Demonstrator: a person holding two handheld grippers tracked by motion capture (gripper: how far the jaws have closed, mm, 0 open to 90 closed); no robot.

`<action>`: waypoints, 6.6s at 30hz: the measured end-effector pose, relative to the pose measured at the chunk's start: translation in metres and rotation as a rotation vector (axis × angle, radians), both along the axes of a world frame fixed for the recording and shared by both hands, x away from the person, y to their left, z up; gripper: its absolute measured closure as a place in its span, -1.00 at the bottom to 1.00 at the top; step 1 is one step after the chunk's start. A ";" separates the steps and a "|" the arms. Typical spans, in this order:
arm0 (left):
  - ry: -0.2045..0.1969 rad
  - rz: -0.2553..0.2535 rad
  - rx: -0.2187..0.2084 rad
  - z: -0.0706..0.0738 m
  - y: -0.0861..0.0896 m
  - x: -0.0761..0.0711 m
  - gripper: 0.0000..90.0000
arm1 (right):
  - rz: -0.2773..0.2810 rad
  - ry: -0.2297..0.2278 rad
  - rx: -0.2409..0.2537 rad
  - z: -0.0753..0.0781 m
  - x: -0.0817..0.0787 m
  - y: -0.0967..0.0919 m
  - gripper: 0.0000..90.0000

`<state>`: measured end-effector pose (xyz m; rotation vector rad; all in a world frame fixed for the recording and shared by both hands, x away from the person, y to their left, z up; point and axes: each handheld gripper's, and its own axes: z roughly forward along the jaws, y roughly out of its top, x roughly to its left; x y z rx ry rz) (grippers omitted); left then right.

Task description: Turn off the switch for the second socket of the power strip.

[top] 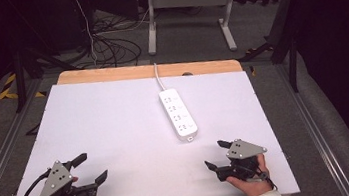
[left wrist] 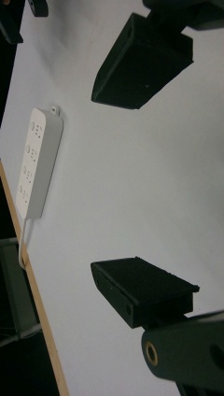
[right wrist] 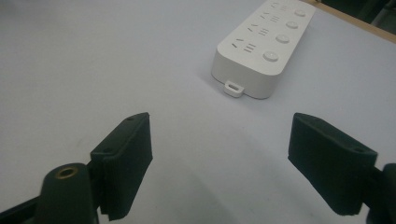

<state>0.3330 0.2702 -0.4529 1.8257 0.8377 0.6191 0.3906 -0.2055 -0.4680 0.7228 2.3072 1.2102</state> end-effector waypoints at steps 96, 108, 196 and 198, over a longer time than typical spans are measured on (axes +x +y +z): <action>0.041 0.014 0.047 0.003 0.006 -0.003 -0.60 | -0.052 0.102 -0.041 0.090 0.142 0.060 1.00; 0.044 0.014 0.041 0.003 0.006 -0.003 -0.60 | -0.085 0.163 0.003 0.067 0.174 0.068 1.00; 0.037 0.013 0.041 0.003 0.006 -0.004 -0.60 | -0.126 0.149 -0.008 0.003 0.200 0.091 1.00; 0.037 0.013 0.041 0.003 0.006 -0.004 -0.60 | -0.129 0.152 -0.005 0.003 0.200 0.091 1.00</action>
